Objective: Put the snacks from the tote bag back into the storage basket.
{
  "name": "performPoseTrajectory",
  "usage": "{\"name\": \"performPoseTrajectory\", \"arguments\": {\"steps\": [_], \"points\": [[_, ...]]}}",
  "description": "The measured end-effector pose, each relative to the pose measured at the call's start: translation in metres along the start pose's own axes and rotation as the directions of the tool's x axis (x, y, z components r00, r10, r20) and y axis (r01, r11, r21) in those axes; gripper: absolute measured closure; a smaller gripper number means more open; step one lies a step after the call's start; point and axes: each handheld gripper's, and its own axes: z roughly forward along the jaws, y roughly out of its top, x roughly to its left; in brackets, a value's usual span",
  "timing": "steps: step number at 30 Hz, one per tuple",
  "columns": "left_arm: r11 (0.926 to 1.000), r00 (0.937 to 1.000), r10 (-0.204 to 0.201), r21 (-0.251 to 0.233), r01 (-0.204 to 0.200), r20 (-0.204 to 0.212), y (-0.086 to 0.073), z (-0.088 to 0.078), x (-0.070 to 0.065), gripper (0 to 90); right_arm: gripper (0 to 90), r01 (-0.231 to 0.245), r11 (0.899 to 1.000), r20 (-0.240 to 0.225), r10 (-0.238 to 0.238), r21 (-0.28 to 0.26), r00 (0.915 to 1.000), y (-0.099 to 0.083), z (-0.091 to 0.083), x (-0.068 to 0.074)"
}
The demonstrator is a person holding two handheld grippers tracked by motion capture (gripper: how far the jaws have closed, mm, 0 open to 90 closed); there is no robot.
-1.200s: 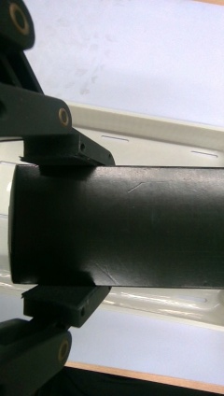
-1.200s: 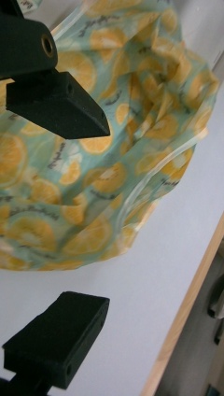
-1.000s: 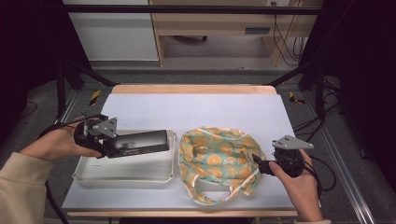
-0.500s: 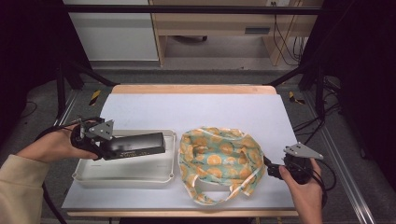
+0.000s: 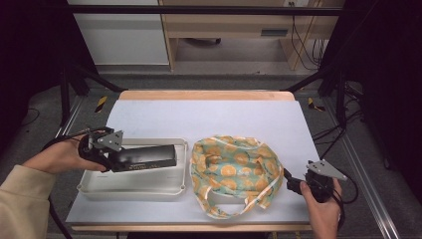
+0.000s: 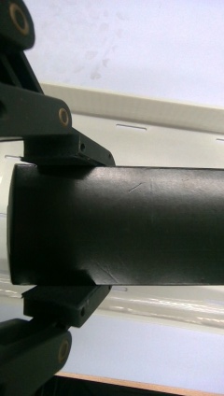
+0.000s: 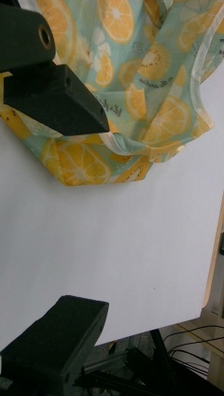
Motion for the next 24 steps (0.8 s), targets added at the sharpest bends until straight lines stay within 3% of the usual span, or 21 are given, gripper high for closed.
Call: {"name": "performPoseTrajectory", "arguments": {"steps": [11,24], "points": [[0.9999,1.0,0.004,-0.013,-0.004,0.006,-0.007,0.008,-0.001,43.4,9.3,-0.056,0.998,-0.013,0.056,0.008,0.9984,-0.007,0.003,0.002],[0.9995,0.9993,0.023,-0.024,-0.022,0.029,-0.009,0.017,-0.003,43.4,9.0,-0.076,0.997,0.034,0.075,0.013,0.9966,-0.011,0.003,-0.004]]}}
